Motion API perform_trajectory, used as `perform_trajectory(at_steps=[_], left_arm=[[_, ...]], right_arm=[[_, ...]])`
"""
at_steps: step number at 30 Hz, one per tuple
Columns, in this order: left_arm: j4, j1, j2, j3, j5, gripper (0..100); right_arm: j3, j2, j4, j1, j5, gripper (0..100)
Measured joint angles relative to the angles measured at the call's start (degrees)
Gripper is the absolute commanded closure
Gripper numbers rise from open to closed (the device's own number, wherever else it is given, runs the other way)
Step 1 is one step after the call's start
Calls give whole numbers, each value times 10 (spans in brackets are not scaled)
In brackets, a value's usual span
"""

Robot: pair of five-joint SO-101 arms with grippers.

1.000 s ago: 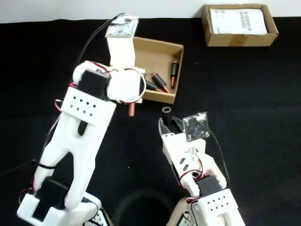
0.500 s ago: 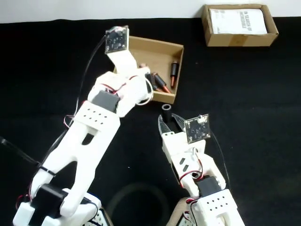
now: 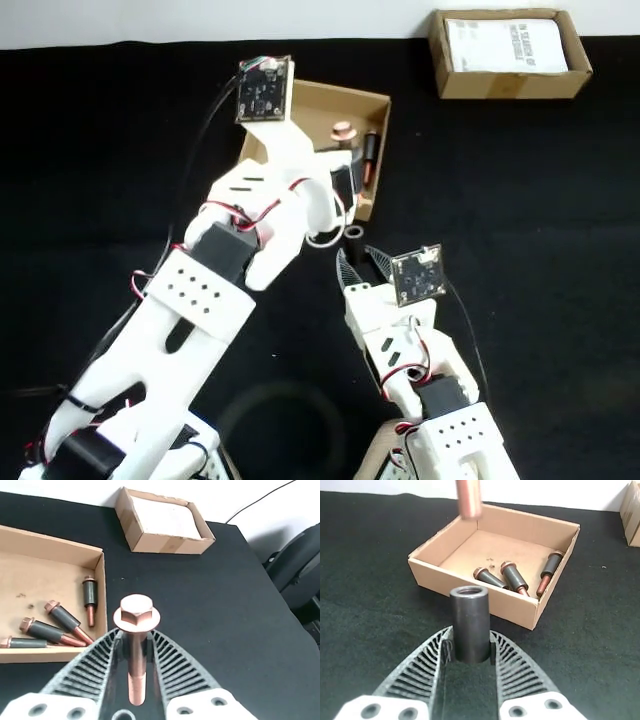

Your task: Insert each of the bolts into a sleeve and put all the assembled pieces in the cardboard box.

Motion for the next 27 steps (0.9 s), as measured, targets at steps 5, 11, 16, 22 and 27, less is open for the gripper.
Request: perform_trajectory(at_steps=[5,11,16,22,27], left_arm=[[1,0,-2,27,0,992],[0,2,-3,60,0,992],[-30,14,-4,88,0,992],[-76,18,-3,124,0,992],[-83,39,-4,144,-1,992]], right_arm=[[0,-1,0,0,0,991],[0,-1,0,0,0,991],[0,-1,0,0,0,991],[0,-1,0,1,0,991],[0,-1,0,2,0,991]])
